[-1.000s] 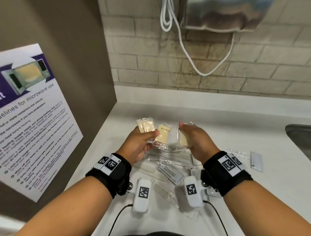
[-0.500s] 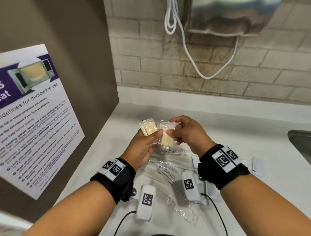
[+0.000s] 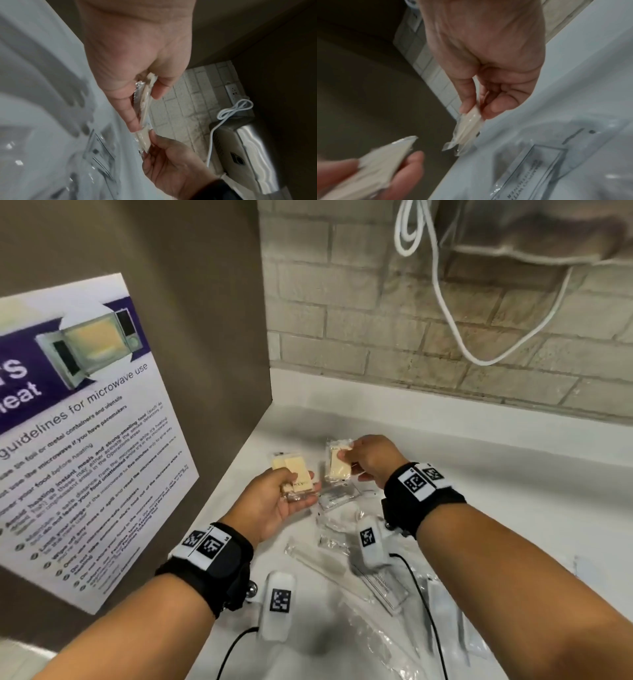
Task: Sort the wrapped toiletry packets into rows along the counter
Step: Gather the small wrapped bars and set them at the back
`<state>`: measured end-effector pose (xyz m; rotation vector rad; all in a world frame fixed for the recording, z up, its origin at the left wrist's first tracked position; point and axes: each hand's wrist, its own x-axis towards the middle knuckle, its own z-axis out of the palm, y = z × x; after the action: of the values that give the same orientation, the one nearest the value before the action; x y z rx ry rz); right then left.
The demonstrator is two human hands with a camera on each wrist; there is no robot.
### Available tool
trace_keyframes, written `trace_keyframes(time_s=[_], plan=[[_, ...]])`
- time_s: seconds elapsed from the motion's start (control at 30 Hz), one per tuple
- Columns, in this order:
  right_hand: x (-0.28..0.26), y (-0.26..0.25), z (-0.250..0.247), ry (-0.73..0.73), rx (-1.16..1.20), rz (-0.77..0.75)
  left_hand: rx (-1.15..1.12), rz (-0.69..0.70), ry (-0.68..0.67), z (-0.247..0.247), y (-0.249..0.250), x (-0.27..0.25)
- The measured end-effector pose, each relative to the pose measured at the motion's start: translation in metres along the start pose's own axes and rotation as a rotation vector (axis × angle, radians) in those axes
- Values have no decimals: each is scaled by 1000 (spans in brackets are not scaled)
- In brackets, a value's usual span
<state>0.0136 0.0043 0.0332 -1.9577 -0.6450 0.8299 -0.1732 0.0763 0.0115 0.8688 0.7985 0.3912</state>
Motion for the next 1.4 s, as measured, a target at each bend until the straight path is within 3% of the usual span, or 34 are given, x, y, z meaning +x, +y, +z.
trace_keyframes(time_s=[0.13, 0.23, 0.37, 0.43, 0.5, 0.57, 0.67, 0.83, 1.03, 1.17, 1.3, 1.4], plan=[[42, -11, 34, -98, -299, 45, 39, 51, 57, -27, -1, 9], [65, -17, 56, -160, -654, 63, 35, 91, 78, -41, 0, 15], [72, -9, 65, -86, -918, 74, 26, 120, 86, -49, 2, 24], [75, -2, 61, 45, -775, 22, 44, 124, 81, -49, 2, 27], [67, -9, 53, 36, -437, -93, 82, 123, 66, -47, 3, 30], [50, -21, 44, -151, -122, -159, 137, 117, 39, -41, 5, 33], [29, -27, 36, -412, -83, -182, 182, 120, -1, -30, 9, 39], [21, -14, 27, -265, 209, -158, 133, 143, -59, -15, 17, 47], [17, -8, 24, -298, -209, -129, 198, 183, 13, -6, 27, 68], [37, -13, 34, -113, -8, 28, 93, 135, 153, -17, 32, 79], [52, -4, 48, -91, 87, 171, 108, 109, 135, -31, 27, 76], [51, -3, 54, -69, -153, 184, 122, 134, 123, -34, 24, 73]])
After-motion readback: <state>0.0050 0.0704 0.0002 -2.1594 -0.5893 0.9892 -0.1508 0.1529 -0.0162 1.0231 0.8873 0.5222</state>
